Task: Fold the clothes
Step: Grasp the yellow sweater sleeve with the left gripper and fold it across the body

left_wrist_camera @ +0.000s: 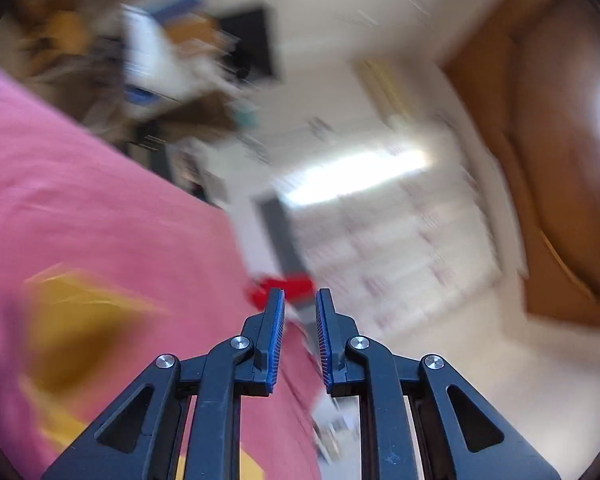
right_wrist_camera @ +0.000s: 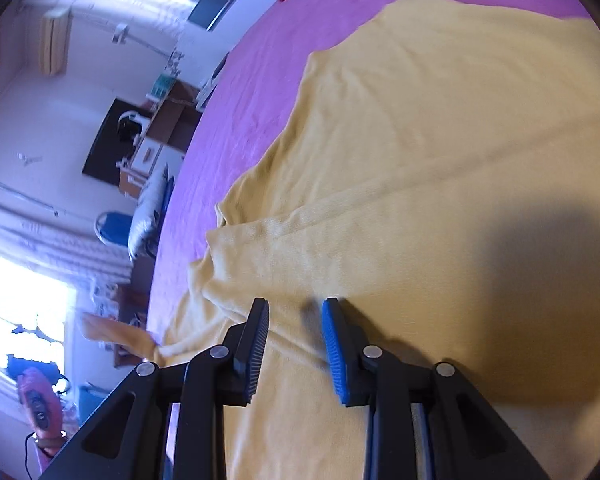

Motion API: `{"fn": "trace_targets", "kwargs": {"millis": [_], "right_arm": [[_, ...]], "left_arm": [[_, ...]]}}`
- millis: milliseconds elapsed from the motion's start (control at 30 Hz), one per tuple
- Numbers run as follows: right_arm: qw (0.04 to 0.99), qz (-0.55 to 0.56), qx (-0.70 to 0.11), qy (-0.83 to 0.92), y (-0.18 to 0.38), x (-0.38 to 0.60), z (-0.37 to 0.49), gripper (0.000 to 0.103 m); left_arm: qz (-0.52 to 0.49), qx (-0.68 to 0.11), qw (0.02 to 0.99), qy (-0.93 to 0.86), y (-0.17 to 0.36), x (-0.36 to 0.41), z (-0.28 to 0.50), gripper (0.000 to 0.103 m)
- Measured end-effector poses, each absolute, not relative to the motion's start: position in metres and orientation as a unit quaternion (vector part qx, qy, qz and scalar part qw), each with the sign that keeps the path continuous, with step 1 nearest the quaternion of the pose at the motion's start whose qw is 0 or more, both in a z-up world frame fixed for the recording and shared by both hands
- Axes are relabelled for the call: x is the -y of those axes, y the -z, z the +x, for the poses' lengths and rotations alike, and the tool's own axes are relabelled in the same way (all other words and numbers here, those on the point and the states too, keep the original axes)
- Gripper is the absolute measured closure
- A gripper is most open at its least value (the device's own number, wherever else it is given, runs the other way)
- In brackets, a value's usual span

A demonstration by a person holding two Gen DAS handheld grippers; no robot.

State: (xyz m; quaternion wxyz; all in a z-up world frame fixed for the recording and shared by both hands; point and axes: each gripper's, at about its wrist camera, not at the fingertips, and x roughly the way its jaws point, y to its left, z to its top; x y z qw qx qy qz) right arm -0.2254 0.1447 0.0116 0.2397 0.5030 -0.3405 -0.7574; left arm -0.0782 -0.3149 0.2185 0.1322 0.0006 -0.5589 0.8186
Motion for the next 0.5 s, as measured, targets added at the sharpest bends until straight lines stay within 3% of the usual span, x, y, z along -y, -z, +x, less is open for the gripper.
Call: {"fn": "trace_targets", "kwargs": {"millis": [133,200,233,333,500], "right_arm": [[0.251,0.505,0.343,0.751,-0.019,-0.159,-0.207,0.071],[0.271,0.517,0.309,0.751,-0.028,-0.152,-0.199,0.071],[0.285,0.516,0.276,0.759,-0.036,-0.144,-0.193,0.071],[0.319,0.506,0.166,0.784,-0.057,-0.116,-0.175,0.071],[0.287,0.505,0.114,0.806,-0.055,-0.107,-0.154,0.071]], "left_arm": [[-0.038,0.529,0.211,-0.821,-0.244,0.247,-0.108,0.086],[-0.063,0.516,0.21,-0.828,-0.234,0.233,-0.102,0.074],[-0.077,0.515,0.191,-0.832,-0.223,0.236,-0.095,0.059],[-0.125,0.525,0.071,-0.839,-0.176,0.268,-0.075,0.024],[-0.199,0.51,-0.18,-0.817,-0.099,0.35,-0.027,0.021]]}}
